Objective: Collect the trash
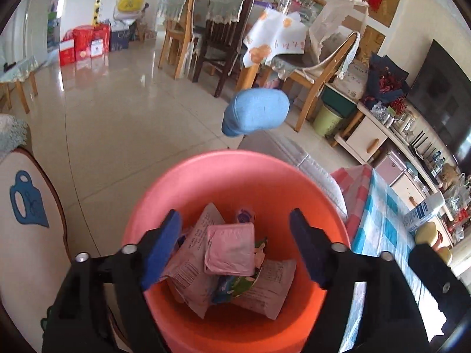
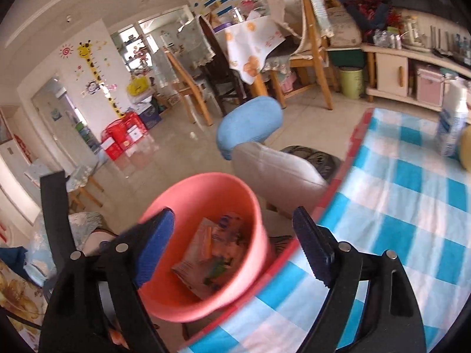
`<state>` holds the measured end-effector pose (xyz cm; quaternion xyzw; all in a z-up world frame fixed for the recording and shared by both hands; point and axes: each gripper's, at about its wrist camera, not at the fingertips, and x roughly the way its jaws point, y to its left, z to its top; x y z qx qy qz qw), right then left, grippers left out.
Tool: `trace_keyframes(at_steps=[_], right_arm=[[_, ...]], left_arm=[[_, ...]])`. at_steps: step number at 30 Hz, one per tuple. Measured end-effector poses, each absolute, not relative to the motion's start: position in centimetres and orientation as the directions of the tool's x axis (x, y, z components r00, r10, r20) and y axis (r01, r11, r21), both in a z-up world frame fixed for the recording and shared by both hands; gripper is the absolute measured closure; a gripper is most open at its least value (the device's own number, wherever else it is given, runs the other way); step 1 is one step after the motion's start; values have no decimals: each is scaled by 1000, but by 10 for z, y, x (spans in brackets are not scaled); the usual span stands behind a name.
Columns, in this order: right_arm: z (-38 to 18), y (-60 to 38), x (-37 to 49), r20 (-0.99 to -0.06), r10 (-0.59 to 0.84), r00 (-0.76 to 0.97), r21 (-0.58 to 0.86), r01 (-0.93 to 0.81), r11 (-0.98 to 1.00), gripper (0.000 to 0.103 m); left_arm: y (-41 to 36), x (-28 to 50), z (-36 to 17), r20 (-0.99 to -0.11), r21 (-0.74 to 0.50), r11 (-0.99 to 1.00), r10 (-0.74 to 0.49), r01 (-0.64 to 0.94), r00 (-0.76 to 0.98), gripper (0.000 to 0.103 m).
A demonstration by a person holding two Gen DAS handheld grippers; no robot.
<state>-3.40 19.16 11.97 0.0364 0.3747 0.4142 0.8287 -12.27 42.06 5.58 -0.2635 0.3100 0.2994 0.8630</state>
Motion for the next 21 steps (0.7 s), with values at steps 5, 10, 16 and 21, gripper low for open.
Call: trace_keyframes(at_steps=[5,10,16,21], right_arm=[[123,147,-50,-608,624,491,260,-619,741,14],[123,101,-65,-605,542,584,178,-564,806,11],[129,44,-83,-573,472,670,124,-499,858,10],[136,1,-97,-544,413,731,86,-441,893,9]], left_arm=[[401,-124,71,-628,-290,716,358,-635,691,10],[375,-122,86,-574,-294,750,357,-593,737,6],[337,-119,102,-526,-315,804,294,-504,798,6],[281,-120,117,-468,-207,880,294,-427,833,5]])
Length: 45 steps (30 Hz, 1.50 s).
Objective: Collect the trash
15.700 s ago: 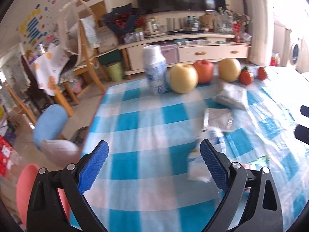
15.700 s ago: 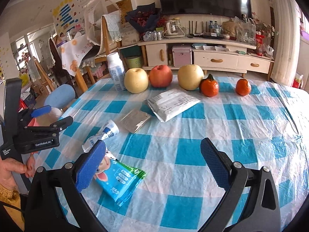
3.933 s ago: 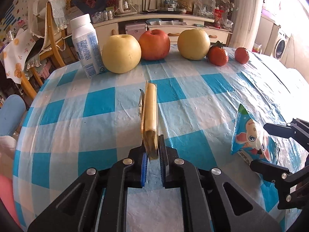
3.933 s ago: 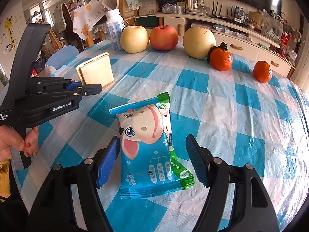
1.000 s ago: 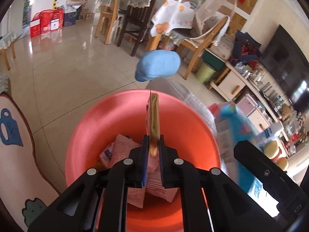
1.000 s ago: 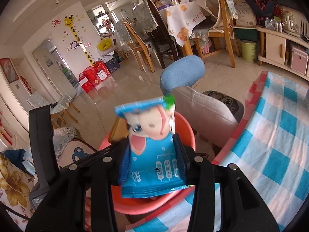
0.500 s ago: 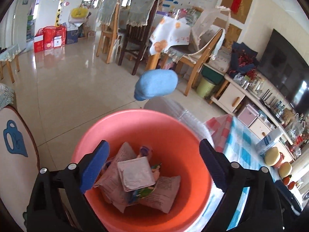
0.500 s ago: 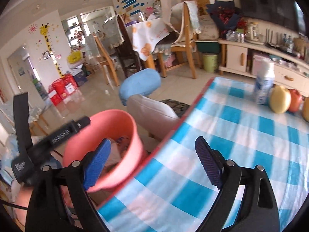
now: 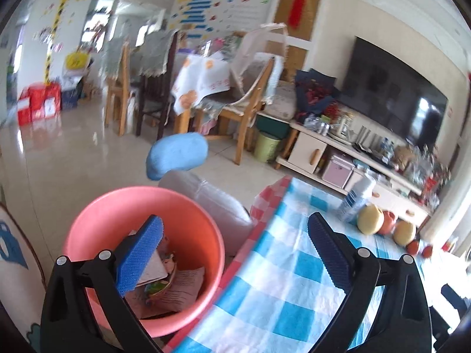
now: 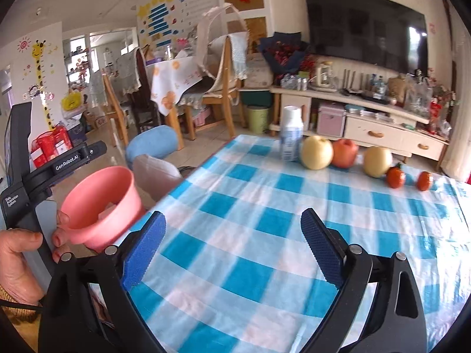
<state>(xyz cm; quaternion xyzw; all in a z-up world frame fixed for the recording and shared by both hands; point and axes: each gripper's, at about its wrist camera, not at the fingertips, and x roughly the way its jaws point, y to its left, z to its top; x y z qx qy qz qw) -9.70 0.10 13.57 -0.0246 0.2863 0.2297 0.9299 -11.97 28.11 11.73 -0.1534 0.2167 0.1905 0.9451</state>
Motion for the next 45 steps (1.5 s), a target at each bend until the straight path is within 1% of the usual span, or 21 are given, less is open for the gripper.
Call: trace_keyframes(at_steps=[2,4,7,11,20,23,30,36,45], right_arm=[[137,-18,-102,-531,391,752,78,-416,906,9],[139,-35,-108,-517,371,771,81,-388,918,9],[141,-58,-118,-499,346,794,77,-357,931,9],[144,-89,-138,-462,276,843,25,-298,954,9],[157,-150,-189,-360,130,924,-38,-154,987,7],[163,-167,-207,-319,84,944,-54,-107,993,5],[178,-195,-244,-241,10,971,-43,-21,999,4],[185,-208,-261,-210,-19,977,-30,13,999,4],[193,-208,-274,-174,-35,984,-40,29,999,4]], left_arm=[[252,-118,123,-463,-135,910,292,-391,837,5],[225,-121,128,-444,-88,930,285,-358,850,5],[186,-128,136,-425,-39,952,260,-305,867,5],[138,-144,143,-399,17,970,229,-243,888,5],[68,-182,165,-377,33,992,122,-118,918,5],[48,-193,172,-370,46,995,96,-85,924,5],[21,-219,193,-322,66,997,58,-39,945,5],[17,-233,206,-286,73,996,73,-54,955,5],[15,-238,206,-289,82,994,86,-65,953,5]])
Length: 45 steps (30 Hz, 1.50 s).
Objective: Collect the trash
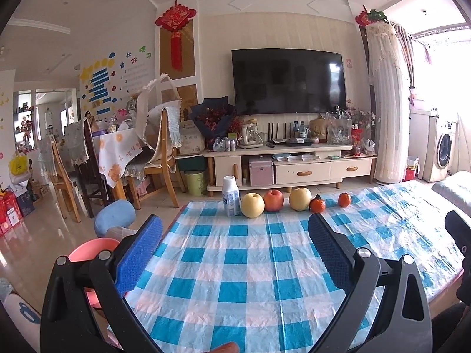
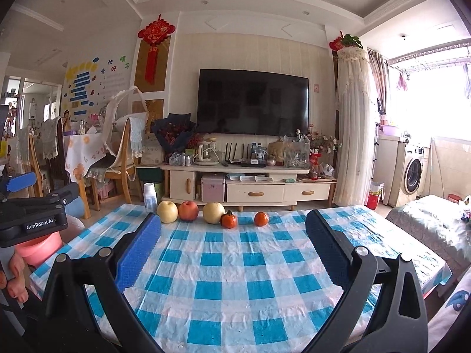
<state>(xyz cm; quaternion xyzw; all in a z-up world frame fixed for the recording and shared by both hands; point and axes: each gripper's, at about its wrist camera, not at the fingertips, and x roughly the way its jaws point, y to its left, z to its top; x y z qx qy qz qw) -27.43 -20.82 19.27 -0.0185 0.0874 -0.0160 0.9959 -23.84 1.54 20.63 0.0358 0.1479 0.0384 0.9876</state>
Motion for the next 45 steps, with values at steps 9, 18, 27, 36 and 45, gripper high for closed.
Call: trace_keyframes(at_steps=[9,18,27,36,45], right_arm=[[196,-203,-275,-152,-47,987,-64,37,997,4],[192,-201,-270,-171,-48,984,-68,37,997,4],[183,-195,-259,-192,-36,981,-76,21,997,4],[172,-197,-247,-223,-39,974,-76,22,997,4],[165,-200,-236,-252,-42,967,-71,25,997,4]], left_arm=[[16,-234,201,-303,86,993,100,-77,948,5],[20,-225,195,-322,88,992,117,-94,939,5],[19,-213,182,-348,101,990,127,-97,929,5],[16,-197,164,-389,109,990,124,-89,913,5],[12,-190,153,-410,118,990,120,-78,904,5]])
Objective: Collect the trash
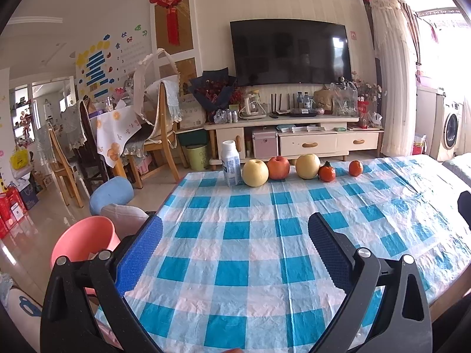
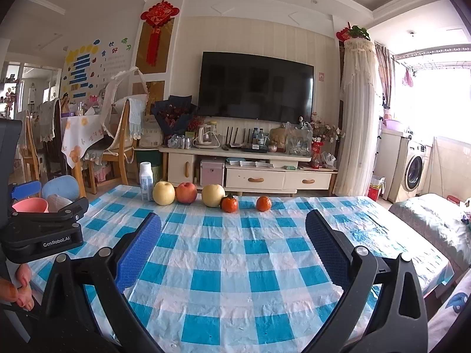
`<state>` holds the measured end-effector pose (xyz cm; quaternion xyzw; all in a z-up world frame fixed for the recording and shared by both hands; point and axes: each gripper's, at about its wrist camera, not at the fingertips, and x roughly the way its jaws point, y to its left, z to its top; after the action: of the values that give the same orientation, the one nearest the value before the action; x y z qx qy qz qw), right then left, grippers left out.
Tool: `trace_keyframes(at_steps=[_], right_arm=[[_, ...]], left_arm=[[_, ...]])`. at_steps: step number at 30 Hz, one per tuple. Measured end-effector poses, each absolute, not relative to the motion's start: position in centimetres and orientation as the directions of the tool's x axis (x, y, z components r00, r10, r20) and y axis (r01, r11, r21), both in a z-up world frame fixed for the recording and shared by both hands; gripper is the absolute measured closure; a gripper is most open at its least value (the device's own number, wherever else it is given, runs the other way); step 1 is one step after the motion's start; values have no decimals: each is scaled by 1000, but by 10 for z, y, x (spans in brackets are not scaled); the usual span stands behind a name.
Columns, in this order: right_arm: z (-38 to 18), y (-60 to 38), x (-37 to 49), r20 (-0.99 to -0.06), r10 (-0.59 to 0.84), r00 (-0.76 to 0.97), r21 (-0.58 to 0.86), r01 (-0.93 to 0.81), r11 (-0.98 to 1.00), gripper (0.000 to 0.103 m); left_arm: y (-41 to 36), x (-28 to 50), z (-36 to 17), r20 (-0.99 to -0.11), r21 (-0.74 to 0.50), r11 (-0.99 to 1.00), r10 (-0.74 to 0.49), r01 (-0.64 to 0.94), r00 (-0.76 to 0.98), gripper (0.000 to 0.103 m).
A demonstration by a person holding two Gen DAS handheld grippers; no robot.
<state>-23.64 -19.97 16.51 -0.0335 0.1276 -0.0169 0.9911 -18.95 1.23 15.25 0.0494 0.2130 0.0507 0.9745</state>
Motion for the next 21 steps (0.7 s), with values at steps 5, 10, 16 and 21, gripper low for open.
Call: trace_keyframes(at_steps=[5,10,16,21], right_arm=[[162,-200,-235,-255,-40,966,-73,22,997,4],[156,-201,-228,-274,-38,961,-72,19,997,4],[150,-201,-223,-290,-42,956,-72,22,997,4],[145,-200,-218,-301,-44,953,-79,20,997,4]], left_arm=[[12,-187,149,-416,117,990,121,-78,901,5],[13,-185,144,-423,118,990,116,-73,899,5],[14,-184,138,-428,117,991,113,-68,897,5],[15,-179,129,-441,120,990,114,-68,890,5]])
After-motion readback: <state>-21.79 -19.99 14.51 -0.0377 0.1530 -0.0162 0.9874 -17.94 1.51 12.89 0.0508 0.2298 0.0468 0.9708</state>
